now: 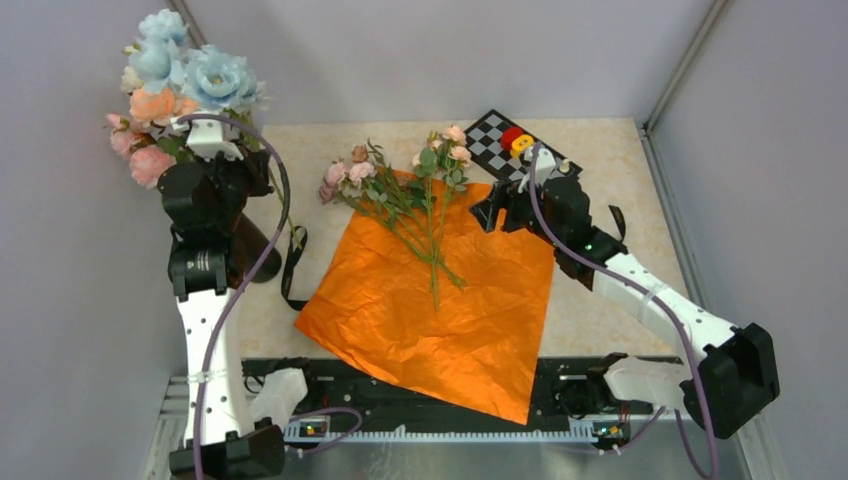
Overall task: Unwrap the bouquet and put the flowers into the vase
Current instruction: Insert the fake flower into the vase.
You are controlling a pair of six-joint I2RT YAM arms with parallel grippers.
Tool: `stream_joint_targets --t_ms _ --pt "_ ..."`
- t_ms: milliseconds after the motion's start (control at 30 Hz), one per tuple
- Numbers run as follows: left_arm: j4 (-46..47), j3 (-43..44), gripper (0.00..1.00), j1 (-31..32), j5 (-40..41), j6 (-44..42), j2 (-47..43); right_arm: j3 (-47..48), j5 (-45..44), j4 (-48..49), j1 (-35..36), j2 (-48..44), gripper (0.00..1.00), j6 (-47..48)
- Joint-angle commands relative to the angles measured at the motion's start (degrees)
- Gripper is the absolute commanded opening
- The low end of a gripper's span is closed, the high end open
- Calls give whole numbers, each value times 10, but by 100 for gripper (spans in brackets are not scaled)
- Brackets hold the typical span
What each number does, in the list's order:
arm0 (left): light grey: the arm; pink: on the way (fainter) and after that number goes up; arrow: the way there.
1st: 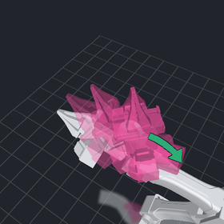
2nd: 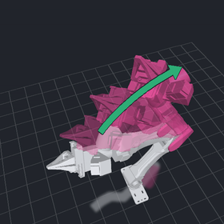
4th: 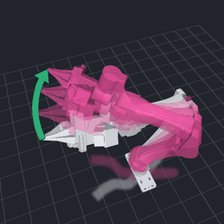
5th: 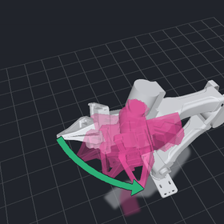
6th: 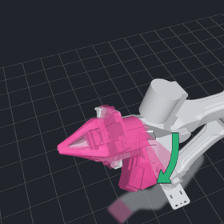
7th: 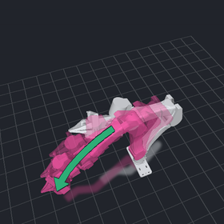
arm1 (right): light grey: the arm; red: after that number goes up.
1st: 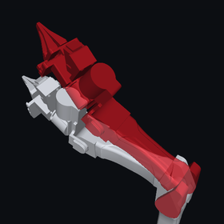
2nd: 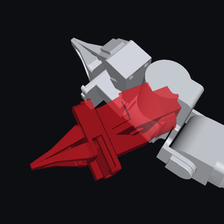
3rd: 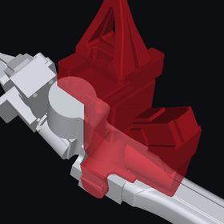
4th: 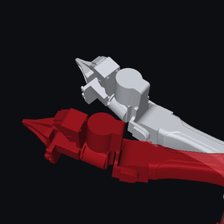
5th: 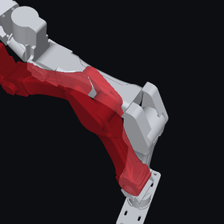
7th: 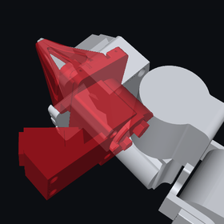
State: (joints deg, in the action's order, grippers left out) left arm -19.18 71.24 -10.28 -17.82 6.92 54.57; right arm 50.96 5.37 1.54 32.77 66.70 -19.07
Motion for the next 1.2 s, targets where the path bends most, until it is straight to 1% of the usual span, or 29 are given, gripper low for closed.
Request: stream_joint_targets --t_ms 0,167,433,700,900,1000,1167 --pt "86 0 0 -17 95 -42 -40 -11 9 11 -31 -25 72 -15" --pt "117 7 0 -30 136 -63 -51 -23 11 19 -40 -34 73 -24" --pt "150 12 0 -42 201 -111 -32 -32 18 23 -44 -47 73 -35" --pt "209 -12 0 -53 188 -120 -30 -54 20 33 -45 -65 73 -50" --pt "218 -9 0 -62 187 -123 -27 -93 22 60 -45 -94 73 -71" --pt "212 -1 0 -66 182 -122 -19 -101 25 58 -45 -100 73 -71" --pt "219 -12 0 -76 181 -109 -10 -107 26 58 -46 -108 73 -67"
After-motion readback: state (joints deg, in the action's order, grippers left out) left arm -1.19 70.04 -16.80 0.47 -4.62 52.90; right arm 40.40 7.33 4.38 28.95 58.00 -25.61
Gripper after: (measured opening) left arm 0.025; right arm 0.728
